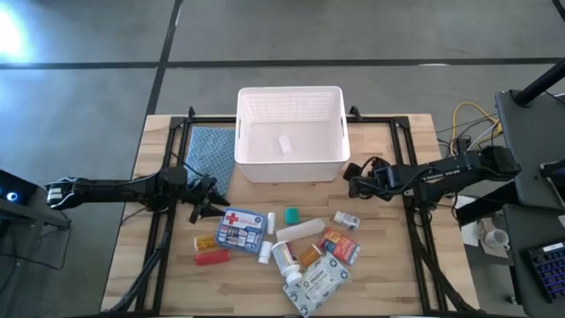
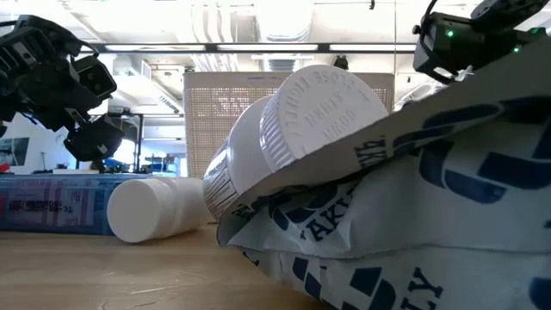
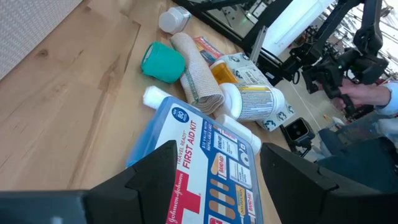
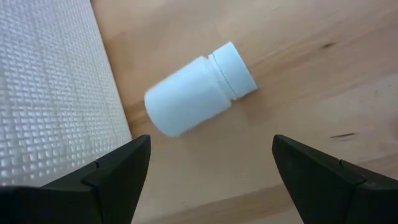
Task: Pick & place medical supplies in basket/bin
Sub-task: Put the yellow pill bottle into the white bin
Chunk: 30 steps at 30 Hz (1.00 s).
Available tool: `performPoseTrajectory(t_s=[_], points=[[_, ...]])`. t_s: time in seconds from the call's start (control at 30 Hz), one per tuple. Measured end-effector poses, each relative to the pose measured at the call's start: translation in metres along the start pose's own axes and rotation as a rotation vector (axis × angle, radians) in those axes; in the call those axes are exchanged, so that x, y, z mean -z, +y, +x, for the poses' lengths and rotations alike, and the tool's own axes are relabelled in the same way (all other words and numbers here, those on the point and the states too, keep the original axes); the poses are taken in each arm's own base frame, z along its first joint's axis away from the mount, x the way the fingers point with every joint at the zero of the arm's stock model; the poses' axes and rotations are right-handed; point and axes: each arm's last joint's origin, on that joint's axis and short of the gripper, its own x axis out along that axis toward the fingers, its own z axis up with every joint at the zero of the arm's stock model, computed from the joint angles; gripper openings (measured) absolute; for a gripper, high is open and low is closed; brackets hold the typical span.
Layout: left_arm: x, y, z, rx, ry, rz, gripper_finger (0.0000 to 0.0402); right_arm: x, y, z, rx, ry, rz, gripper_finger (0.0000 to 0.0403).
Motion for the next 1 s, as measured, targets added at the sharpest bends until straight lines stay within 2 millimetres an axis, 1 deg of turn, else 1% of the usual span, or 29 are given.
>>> performPoseTrajectory(t_s=[0.1, 0.13, 0.2, 0.27, 0.37, 0.4, 0.43, 0.6, 0.67, 0.77, 0.83, 0.9, 1.0], points=[[-0.002, 0.001, 0.0, -0.033, -0.035, -0.025, 0.0212, 0.0, 0.0, 0.0, 0.003, 0.005, -0.016, 0.0325], [-0.004, 0.0, 0.0, -0.047, -0.073, -0.056, 0.0212, 0.0, 0.0, 0.0, 0.003, 0.006, -0.018, 0.0325], [-0.009, -0.001, -0.001, -0.065, -0.146, -0.182, 0.0212, 0.0, 0.0, 0.0, 0.002, 0.008, -0.02, 0.0325], [-0.015, -0.002, -0.002, -0.067, -0.241, -0.389, 0.0212, 0.0, 0.001, 0.0, -0.001, 0.01, -0.019, 0.0325], [-0.018, 0.0, -0.003, -0.06, -0.372, -0.828, 0.0212, 0.0, 0.001, -0.001, -0.002, 0.012, -0.022, 0.0325], [-0.019, 0.001, -0.003, -0.075, -0.424, -0.919, 0.0212, 0.001, 0.001, -0.001, -0.001, 0.014, -0.023, 0.0325], [-0.02, 0.003, -0.004, -0.108, -0.485, -0.957, 0.0212, 0.001, 0.001, -0.001, -0.001, 0.015, -0.023, 0.0325], [-0.023, 0.013, -0.01, -0.363, -0.864, -0.955, 0.0212, 0.001, 0.001, -0.001, -0.002, 0.018, -0.032, 0.0325], [-0.025, 0.015, -0.013, -0.391, -0.983, -0.988, 0.0212, 0.001, 0.001, -0.001, -0.002, 0.019, -0.041, 0.0325], [-0.027, 0.011, -0.015, -0.316, -1.005, -1.032, 0.0212, 0.001, 0.001, -0.001, 0.005, 0.037, -0.058, 0.0325], [-0.031, 0.009, -0.016, -0.287, -1.011, -0.979, 0.0212, 0.001, 0.001, -0.001, 0.005, 0.04, -0.076, 0.0325], [-0.04, -0.001, -0.016, -0.226, -0.913, -0.819, 0.0212, 0.001, 0.001, -0.001, 0.004, 0.04, -0.086, 0.0325], [-0.059, -0.025, -0.017, -0.091, -0.67, -0.569, 0.0212, 0.002, 0.001, -0.001, 0.004, 0.041, -0.097, 0.0325]])
